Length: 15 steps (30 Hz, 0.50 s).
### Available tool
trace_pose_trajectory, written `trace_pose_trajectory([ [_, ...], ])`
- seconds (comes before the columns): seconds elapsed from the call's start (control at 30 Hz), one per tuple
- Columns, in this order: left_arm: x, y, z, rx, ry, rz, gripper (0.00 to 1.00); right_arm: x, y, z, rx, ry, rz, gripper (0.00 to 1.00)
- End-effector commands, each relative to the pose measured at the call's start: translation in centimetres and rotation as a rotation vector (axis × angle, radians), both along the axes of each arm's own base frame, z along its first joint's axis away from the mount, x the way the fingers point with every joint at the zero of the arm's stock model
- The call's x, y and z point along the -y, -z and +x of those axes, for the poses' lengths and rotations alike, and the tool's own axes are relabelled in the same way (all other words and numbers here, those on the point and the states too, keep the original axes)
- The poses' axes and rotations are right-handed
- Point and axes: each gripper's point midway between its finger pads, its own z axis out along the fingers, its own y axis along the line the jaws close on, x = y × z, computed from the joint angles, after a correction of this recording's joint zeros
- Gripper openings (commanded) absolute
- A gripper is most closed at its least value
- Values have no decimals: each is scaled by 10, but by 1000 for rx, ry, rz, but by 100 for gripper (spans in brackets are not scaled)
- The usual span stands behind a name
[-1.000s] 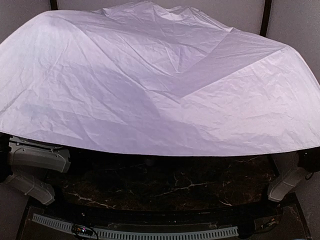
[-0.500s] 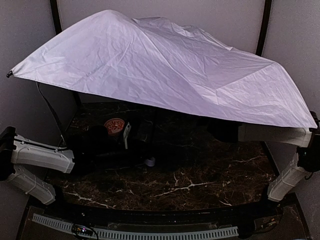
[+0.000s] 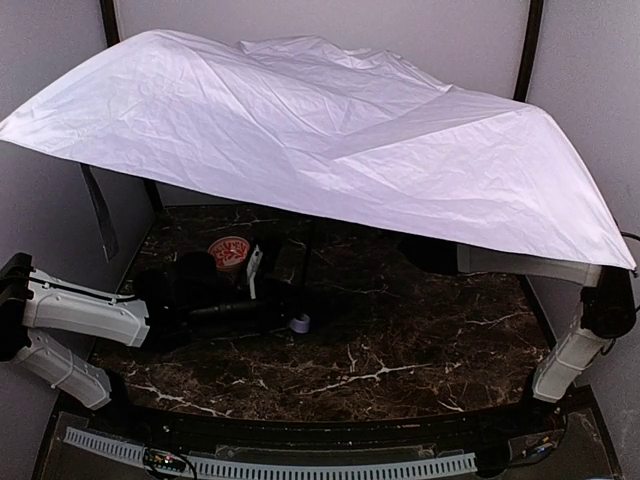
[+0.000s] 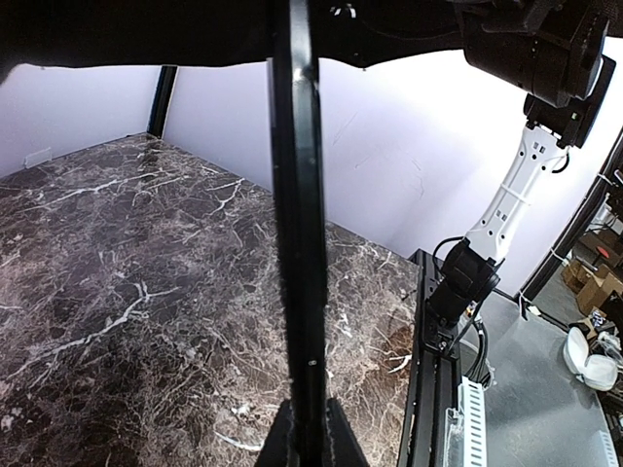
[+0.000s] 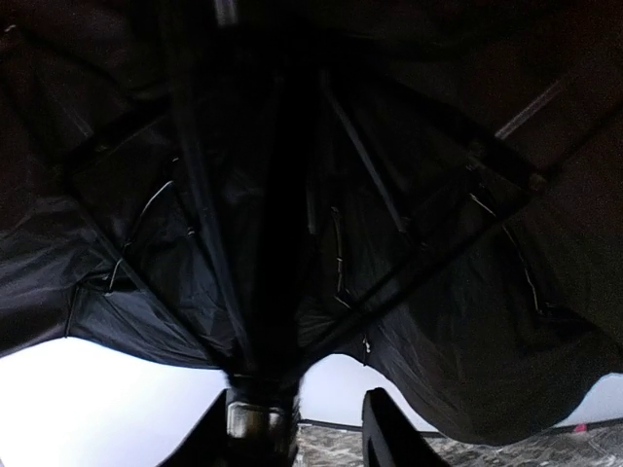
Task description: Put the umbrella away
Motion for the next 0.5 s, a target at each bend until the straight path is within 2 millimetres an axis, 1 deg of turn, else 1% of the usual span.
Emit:
trace_pose_trajectory([
  [0.0, -1, -36, -3, 114, 2, -100, 0, 11, -14, 3, 18, 51, 40, 36],
  [0.07, -1, -36, -3, 117, 2, -99, 0, 12, -13, 3, 15, 57, 38, 37],
  [0.13, -1, -34, -2, 117, -1, -93, 0, 13, -13, 4, 14, 66, 30, 43],
  [0.2, -2, -33, -2, 117, -4, -90, 0, 14, -14, 4, 16, 73, 24, 48],
  [0.33, -1, -34, -1, 118, -9, -90, 0, 18, -18, 3, 25, 95, 21, 49],
  [0.47, -1, -31, 1, 116, -13, -80, 0, 14, -21, -1, 46, 123, -21, 49],
])
